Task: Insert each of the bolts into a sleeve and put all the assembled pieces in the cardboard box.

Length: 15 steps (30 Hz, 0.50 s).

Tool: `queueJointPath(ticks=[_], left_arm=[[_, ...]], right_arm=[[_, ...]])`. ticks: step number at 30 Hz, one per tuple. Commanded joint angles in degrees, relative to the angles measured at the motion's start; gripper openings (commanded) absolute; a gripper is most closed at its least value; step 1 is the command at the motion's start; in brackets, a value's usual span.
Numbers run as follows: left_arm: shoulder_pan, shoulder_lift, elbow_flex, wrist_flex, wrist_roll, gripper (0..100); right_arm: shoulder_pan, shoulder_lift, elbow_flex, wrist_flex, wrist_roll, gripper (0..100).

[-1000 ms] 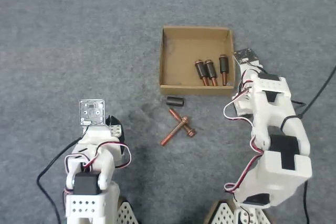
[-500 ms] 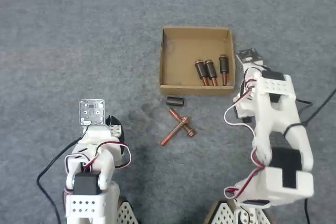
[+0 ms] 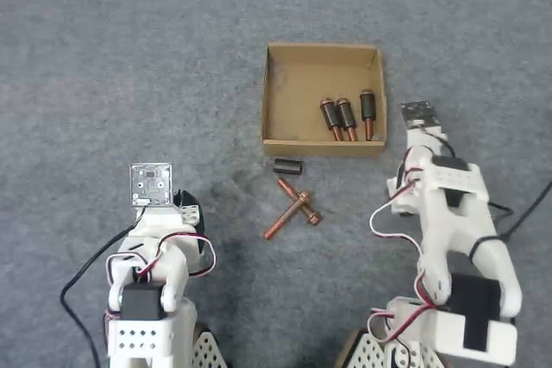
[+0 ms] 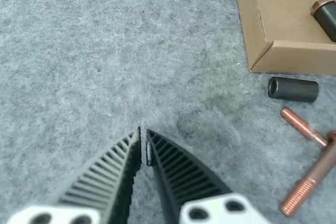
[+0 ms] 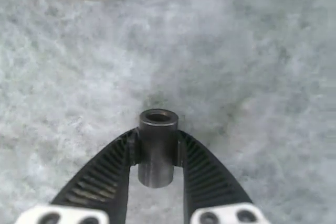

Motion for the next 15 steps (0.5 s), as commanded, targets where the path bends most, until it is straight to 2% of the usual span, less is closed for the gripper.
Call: queueJointPath(ticks=[1,5,7,15], left_arm=[[-0.2,-1.1,-0.7,-2.5,-4.7,1],[-4.6,-1.1,-0.7,-7.8,-15.6,1],[-6.4,-1.1,-0.7,-8.3,-18.6,1],[-6.7,-1.0,-4.4,-8.0,-19.1,1]], right_arm=[[4.1,-4.1,-0.1,-2.2,-0.7,0.6],[4.9,-4.0,0.4,-2.2,-0.7,0.6],[4.9,-4.0,0.6,-2.3,-0.7,0.6],[4.9,-3.2,0.6,-2.3,-0.7,0.6]])
